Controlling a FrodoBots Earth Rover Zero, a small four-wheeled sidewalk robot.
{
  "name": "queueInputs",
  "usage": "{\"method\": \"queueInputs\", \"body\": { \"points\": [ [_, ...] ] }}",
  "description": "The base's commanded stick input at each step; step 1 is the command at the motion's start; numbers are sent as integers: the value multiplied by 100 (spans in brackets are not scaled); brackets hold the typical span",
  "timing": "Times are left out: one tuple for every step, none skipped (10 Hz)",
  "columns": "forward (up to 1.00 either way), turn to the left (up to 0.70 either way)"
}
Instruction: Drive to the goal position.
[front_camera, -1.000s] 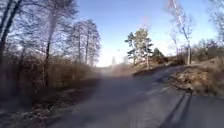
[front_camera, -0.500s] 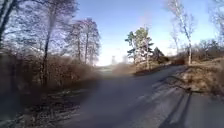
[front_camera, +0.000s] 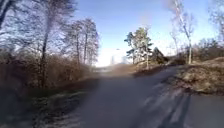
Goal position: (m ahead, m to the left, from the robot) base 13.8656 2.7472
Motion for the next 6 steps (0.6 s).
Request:
{"method": "queueInputs", "body": {
  "points": [
    [70,0],
    [70,0],
    [70,0],
    [70,0],
    [70,0],
    [70,0]
  ]
}}
